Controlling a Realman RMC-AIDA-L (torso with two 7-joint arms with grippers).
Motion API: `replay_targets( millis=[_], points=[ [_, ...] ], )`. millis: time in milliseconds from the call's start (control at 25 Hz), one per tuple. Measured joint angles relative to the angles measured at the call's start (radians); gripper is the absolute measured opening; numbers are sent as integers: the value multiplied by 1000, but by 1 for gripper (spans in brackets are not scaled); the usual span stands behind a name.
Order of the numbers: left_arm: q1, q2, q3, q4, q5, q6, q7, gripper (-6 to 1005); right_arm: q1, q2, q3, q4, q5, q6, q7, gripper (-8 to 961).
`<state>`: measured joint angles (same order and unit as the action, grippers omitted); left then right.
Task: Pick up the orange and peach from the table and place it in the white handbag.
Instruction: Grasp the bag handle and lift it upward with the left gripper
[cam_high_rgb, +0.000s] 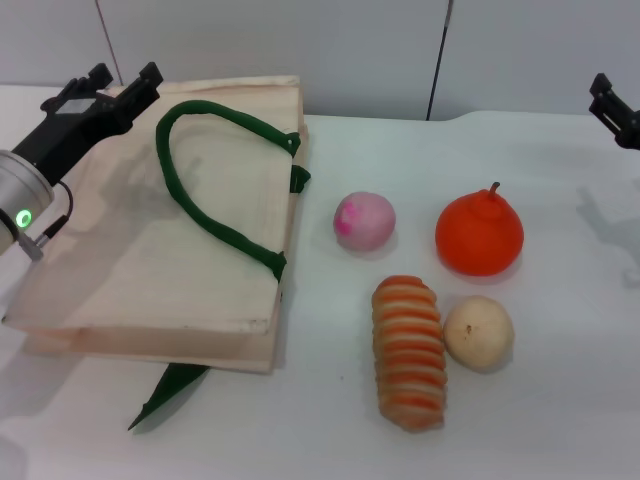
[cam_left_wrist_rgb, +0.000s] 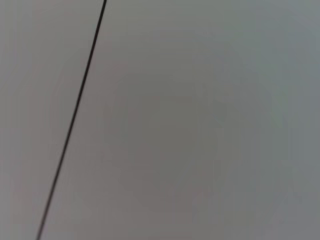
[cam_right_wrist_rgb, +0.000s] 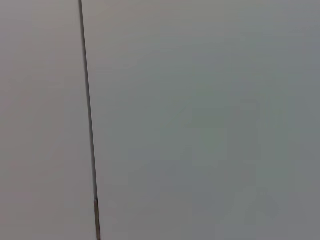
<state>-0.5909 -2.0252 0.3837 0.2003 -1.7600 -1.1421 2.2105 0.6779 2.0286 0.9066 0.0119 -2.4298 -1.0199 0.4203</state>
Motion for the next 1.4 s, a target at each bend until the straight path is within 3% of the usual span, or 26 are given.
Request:
replay_targets(
  millis=[360, 520, 720, 1160, 1400],
  points=[
    [22, -5, 12, 274, 276, -11, -591, 789, -1, -1, 0, -3, 2, 0, 1, 879],
    [-3, -1, 30, 382, 469, -1, -904, 787, 1, -1, 0, -3, 3, 0, 1, 879],
    [-39, 4, 37, 458, 690, 27, -1156, 784, 3, -1, 0, -3, 4, 2, 1, 878],
    [-142, 7, 37, 493, 1074, 100, -1417, 778, 8, -1, 0, -3, 6, 8, 2, 878],
    [-188, 7, 37, 479, 1145, 115, -1440, 774, 9, -1, 0, -3, 5, 9, 2, 878]
  ],
)
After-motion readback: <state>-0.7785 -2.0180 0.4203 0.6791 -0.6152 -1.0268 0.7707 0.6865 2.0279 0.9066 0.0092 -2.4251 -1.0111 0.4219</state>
